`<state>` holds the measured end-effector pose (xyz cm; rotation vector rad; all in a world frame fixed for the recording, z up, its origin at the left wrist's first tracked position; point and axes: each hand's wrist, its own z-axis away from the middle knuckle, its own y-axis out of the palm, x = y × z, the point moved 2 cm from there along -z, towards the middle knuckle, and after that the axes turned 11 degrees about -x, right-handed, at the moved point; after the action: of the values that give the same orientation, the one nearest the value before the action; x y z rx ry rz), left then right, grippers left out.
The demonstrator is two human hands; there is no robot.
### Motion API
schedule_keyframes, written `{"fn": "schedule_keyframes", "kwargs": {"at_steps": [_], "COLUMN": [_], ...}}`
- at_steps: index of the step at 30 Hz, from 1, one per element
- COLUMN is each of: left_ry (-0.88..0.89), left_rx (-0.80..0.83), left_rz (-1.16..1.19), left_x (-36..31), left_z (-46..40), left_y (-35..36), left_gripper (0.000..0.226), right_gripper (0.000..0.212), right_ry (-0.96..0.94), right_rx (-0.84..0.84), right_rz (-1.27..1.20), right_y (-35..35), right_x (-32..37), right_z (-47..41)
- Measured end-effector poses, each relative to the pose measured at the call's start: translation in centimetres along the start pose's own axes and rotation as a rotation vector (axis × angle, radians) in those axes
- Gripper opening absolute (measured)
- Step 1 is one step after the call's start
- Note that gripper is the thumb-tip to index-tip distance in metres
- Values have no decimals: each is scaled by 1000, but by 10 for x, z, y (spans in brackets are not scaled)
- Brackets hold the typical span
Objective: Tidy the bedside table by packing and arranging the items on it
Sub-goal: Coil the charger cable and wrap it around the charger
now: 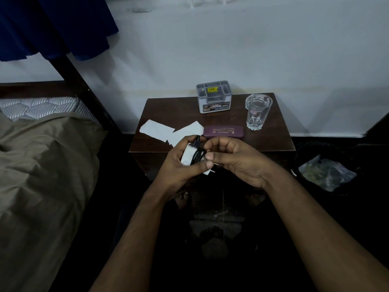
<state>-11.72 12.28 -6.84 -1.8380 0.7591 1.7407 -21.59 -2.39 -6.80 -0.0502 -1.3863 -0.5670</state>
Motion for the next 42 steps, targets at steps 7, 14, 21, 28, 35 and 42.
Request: {"fn": "schedule_keyframes", "kwargs": {"at_steps": [7,14,21,28,35,42], "left_ry": [1,2,4,-44,-192,-237], "left_rx": [29,62,33,34,-80,-198], "left_rz": [2,14,58,69,108,60], "left_x": [5,6,1,0,4,6], "left_z": [-1,-2,-3,0,-2,-2], "left_y": [-4,-7,-6,-2,-3,-4], "left_gripper": [67,69,61,44,35,27], "right_gripper": [28,30,17,14,9,35], "right_ry": [-117,-254,-611,-788,-959,-839], "right_rx": [-39,-68,-162,-222,-278,-226], "right_rz": [108,306,609,865,938,919], "right_y": [2,4,15,18,25,18], "right_x": [-4,-5,-6,-1,1,-5], "right_z": [0,3,4,7,4,-2]}}
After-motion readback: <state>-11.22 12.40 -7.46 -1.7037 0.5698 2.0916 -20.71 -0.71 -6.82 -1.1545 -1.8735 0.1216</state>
